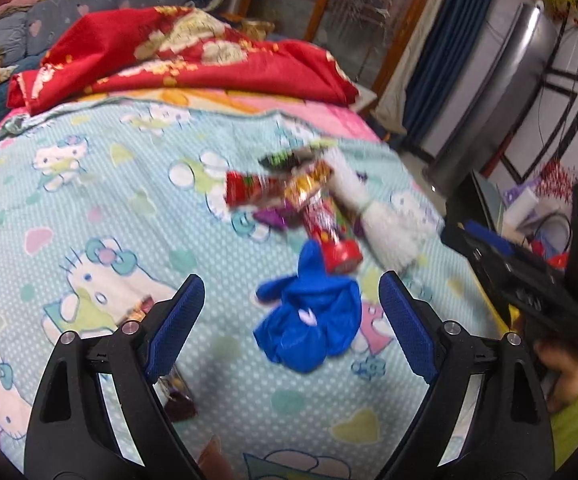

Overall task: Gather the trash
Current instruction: 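Grasp the blue glove with the left gripper while the right grasps the white foam net, then carry the blue glove and white foam net over the yellow trash bin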

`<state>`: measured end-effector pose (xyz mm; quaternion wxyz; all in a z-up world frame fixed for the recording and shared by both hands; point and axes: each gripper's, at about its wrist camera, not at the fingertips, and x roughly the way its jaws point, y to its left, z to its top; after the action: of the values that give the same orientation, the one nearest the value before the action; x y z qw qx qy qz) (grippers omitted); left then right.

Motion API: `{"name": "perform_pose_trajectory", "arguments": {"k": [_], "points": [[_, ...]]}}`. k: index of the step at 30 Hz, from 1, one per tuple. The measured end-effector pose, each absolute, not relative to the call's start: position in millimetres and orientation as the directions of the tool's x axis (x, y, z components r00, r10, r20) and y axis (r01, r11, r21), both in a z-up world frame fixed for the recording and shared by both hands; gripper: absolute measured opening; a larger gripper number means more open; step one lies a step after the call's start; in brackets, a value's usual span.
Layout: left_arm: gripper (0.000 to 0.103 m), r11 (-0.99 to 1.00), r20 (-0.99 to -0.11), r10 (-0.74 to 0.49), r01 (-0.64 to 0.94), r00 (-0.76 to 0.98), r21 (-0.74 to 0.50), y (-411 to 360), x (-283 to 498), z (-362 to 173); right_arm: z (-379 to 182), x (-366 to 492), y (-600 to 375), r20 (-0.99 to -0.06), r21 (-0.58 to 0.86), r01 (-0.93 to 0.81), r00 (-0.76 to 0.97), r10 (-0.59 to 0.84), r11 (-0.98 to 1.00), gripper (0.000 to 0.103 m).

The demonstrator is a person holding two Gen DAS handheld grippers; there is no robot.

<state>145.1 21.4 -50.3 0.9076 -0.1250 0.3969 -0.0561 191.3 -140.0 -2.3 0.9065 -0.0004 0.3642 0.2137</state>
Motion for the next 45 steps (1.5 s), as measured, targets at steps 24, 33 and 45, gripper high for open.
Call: {"name": "perform_pose_trajectory", "arguments": {"k": [24, 33, 45], "points": [[0.013, 0.976, -0.771, -0.203, 0.056, 0.603, -0.213, -5.8, 145.5, -90.0, -18.5, 204.3, -124.7, -0.689, 0.245, -0.472, 0.529, 0.495, 0.847, 0.007], [0.010, 0.959, -0.706, -0.229, 0.033, 0.671, -0.280, 9.1, 136.0, -59.7, 12.6, 176.4, -143.3, -0.620, 0.286, -0.480, 0.567, 0.542, 0.829, 0.007], [0.010, 0.951, -0.611, -0.242, 0.059, 0.754, -0.304, 4.9, 124.5, -8.5, 37.8, 154.8, -177.6, -0.559, 0.311, -0.466, 0.615, 0.556, 0.828, 0.007]]}}
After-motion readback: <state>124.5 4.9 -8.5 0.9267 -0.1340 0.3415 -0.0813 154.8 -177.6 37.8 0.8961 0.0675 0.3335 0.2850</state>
